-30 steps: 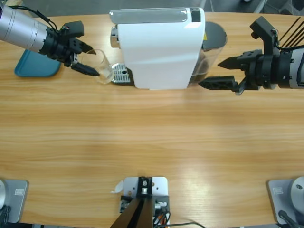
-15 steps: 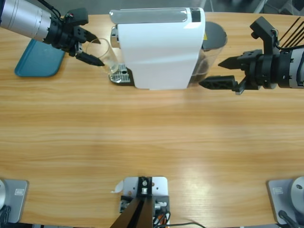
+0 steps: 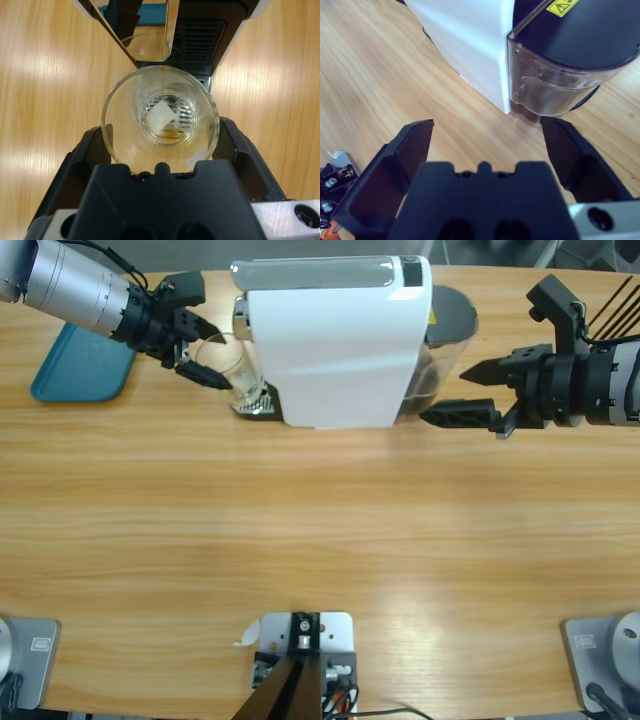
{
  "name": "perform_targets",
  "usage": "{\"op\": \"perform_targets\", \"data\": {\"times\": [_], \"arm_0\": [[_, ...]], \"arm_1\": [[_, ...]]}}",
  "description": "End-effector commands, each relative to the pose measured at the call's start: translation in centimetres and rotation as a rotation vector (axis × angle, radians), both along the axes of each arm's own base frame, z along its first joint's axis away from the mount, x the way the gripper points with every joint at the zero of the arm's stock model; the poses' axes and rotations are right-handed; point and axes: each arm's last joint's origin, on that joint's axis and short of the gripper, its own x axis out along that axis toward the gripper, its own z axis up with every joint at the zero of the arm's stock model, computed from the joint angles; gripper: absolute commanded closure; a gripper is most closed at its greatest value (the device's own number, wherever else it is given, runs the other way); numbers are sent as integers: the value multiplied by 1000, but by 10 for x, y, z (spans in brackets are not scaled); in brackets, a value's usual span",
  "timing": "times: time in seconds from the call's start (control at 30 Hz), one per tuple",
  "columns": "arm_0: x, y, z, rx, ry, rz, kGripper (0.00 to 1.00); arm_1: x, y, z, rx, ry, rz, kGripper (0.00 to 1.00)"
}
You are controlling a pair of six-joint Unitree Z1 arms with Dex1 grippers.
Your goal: Pour coffee
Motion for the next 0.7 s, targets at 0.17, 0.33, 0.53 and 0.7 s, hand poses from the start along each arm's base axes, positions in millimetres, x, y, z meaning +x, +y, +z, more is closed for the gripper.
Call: {"op": "perform_targets", "data": {"times": [0.17,0.33,0.53,0.7], "arm_0": [[11,-8,-11,-5,37,-8,805],[9,-11,-12,-7,41,-14,805],[5,-15,-13,-5,48,-24,805],[3,-17,-15,-2,57,-30,805]], "arm_1": [[5,0,-10,-15,32,5,41],[6,0,-11,-16,32,5,41],[5,0,-9,-13,28,7,41],[3,-2,-10,-15,30,6,41]]}}
